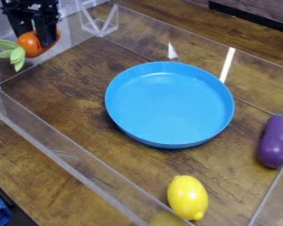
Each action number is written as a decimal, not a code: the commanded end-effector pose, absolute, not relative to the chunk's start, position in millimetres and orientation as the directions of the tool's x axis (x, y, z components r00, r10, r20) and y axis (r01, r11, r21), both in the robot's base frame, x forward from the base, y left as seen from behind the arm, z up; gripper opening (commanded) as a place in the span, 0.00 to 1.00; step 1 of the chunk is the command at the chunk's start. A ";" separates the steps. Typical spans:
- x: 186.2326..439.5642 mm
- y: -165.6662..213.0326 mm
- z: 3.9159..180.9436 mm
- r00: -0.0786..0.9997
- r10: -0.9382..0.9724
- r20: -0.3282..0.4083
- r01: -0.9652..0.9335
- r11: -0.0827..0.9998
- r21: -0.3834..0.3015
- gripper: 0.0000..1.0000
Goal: Put the carrot on the blue tray
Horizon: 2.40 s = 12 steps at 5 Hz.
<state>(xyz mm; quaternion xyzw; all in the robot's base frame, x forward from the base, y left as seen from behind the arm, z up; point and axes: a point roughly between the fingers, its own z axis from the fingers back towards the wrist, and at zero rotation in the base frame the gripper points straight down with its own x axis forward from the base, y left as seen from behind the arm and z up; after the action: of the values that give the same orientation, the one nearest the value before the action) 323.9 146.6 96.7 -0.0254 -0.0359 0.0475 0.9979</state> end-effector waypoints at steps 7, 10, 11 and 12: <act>365.4 20.0 161.2 0.964 -0.164 0.208 0.183 0.980 -0.074 0.00; 366.5 -46.3 164.0 0.927 -0.290 0.239 0.322 0.941 -0.108 0.00; 368.0 -59.4 162.0 0.914 -0.316 0.255 0.352 0.930 -0.107 0.00; 366.4 -65.0 158.0 0.906 -0.328 0.267 0.365 0.926 -0.100 0.00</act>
<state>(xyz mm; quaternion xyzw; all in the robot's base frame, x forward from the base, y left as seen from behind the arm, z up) 369.1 -60.1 127.0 -0.0763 -0.0810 -0.1682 0.9795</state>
